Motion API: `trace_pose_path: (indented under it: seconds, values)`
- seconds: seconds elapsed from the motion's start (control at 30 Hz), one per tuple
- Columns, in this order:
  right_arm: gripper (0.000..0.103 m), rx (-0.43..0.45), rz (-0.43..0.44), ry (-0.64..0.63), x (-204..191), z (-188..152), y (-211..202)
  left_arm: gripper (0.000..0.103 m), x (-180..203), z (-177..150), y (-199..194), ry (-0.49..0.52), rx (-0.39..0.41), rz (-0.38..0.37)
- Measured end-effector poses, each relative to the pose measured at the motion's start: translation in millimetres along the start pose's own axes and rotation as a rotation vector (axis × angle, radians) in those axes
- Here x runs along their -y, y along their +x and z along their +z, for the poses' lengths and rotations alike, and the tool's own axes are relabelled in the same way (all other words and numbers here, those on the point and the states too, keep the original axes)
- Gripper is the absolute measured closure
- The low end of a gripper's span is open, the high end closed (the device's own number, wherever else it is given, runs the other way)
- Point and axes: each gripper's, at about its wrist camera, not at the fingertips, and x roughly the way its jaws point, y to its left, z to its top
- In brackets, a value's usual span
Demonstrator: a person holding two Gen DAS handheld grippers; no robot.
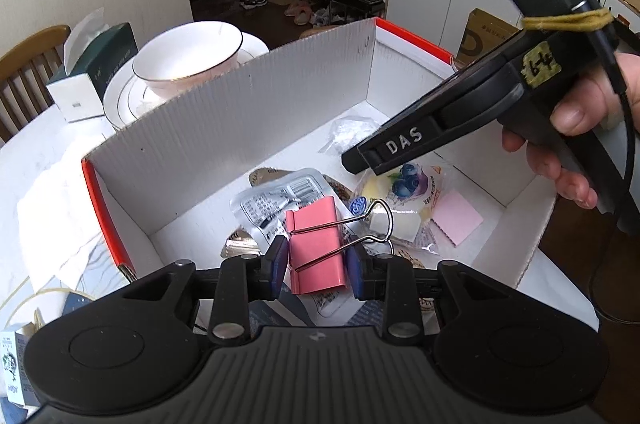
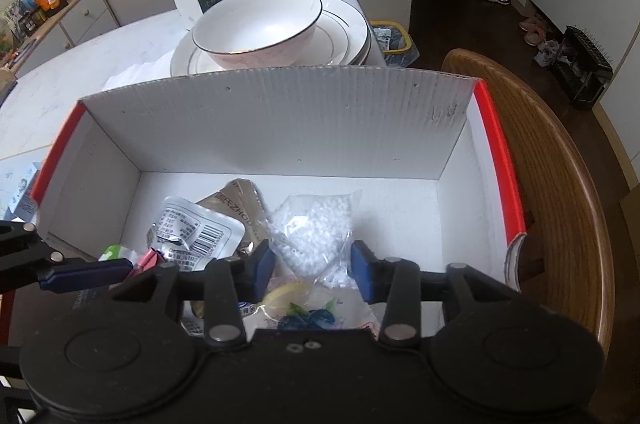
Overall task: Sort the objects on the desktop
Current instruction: 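Open both grippers to drop the pink clip and bead bag in the box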
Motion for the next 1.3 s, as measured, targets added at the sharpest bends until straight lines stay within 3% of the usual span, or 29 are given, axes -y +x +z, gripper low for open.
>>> trace_pose_path:
  seconds: [0.07,0.13,0.17,0.27,0.5,1.17,1.3]
  values:
    - [0.048,0.011,0.009,0.001,1.3,-1.5,-4.2,0.072,0.6,-0.9,-0.1,-0.003,-0.009,-0.005]
    - [0.045,0.021,0.019,0.003,2.7,-2.4,-8.0,0.058,1.6,-2.4,-1.6,-0.001,-0.009,-0.006]
    - [0.042,0.027,0.024,0.006,3.5,-2.9,-10.4,0.043,2.2,-3.4,-3.7,-0.001,0.0,-0.005]
    - [0.039,0.044,0.04,0.011,5.1,-5.1,-18.0,0.036,5.1,-4.9,-10.7,0.003,0.021,-0.031]
    - [0.029,0.075,0.061,0.012,4.8,-13.0,-36.2,0.036,7.7,-5.8,-24.5,-0.016,0.053,-0.038]
    - [0.017,0.175,0.119,0.0,-23.3,-36.3,-90.8,0.036,3.9,-28.6,-85.8,-0.102,0.179,-0.038]
    - [0.013,0.193,0.127,-0.002,-32.5,-41.1,-98.7,0.03,-0.5,-38.3,-99.4,-0.121,0.201,-0.025]
